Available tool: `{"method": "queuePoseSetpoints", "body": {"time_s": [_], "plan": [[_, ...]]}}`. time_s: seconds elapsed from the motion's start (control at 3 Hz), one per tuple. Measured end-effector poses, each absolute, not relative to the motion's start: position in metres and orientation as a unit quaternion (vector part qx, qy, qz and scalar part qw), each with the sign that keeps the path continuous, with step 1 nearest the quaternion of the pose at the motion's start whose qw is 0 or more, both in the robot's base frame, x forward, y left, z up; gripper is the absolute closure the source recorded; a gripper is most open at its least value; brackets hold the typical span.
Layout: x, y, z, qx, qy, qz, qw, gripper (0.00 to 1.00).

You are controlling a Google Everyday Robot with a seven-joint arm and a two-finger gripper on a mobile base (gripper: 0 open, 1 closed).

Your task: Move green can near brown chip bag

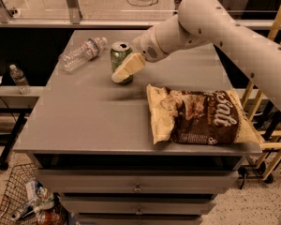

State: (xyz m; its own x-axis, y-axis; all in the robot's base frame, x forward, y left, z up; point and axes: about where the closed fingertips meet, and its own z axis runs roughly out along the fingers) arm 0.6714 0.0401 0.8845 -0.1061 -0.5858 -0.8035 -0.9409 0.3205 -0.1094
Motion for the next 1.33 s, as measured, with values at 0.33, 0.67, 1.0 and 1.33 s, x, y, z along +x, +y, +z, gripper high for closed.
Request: {"method": "queuePoseSetpoints", "body": {"time_s": [0.33, 0.67, 1.0, 1.33], "plan": [[0.673, 0.055, 0.883, -0.537, 0.702, 0.241, 0.401, 0.18], [0.673, 0.064, 0.882, -0.536, 0.696, 0.254, 0.404, 0.42], [0.669, 0.057, 0.887, -0.535, 0.698, 0.251, 0.404, 0.64], [0.664, 0.027, 0.905, -0.524, 0.705, 0.234, 0.417, 0.88]]}}
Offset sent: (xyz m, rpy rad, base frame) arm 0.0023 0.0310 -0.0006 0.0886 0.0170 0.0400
